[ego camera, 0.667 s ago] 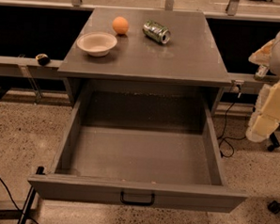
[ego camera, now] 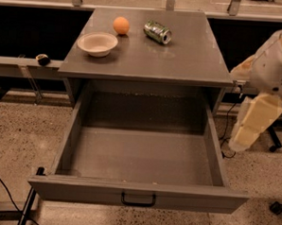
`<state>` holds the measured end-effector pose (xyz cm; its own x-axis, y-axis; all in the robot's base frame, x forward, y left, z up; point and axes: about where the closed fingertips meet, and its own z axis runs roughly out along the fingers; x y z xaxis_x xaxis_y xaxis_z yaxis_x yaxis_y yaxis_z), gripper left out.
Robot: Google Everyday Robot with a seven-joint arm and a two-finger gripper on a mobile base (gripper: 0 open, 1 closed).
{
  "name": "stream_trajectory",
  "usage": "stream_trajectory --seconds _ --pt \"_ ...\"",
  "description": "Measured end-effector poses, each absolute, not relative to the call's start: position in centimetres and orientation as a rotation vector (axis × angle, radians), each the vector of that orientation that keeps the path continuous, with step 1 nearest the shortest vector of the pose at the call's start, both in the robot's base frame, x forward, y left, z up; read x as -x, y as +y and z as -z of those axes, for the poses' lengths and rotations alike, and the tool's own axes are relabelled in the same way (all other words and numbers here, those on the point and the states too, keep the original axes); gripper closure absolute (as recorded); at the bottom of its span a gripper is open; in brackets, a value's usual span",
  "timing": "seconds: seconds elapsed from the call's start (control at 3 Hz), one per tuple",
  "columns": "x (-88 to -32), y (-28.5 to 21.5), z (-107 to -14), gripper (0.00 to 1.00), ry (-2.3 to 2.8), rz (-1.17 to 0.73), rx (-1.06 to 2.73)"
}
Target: Close top drawer
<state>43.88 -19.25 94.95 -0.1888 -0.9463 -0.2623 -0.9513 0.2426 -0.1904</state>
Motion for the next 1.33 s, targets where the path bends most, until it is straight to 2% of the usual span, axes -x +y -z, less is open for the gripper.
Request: stream_trajectory --seconds 0.33,0.67,1.0,1.33 --pt "-43.1 -16.6 -89.5 0.09 2.128 -0.186 1.788" --pt "-42.1 -15.5 -84.2 0.28 2.076 -0.305 1.789" --pt "-39.3 -15.5 -78.5 0.58 2.043 -0.361 1.856" --pt "-37.3 -15.7 -75.9 0.83 2.029 -0.374 1.905"
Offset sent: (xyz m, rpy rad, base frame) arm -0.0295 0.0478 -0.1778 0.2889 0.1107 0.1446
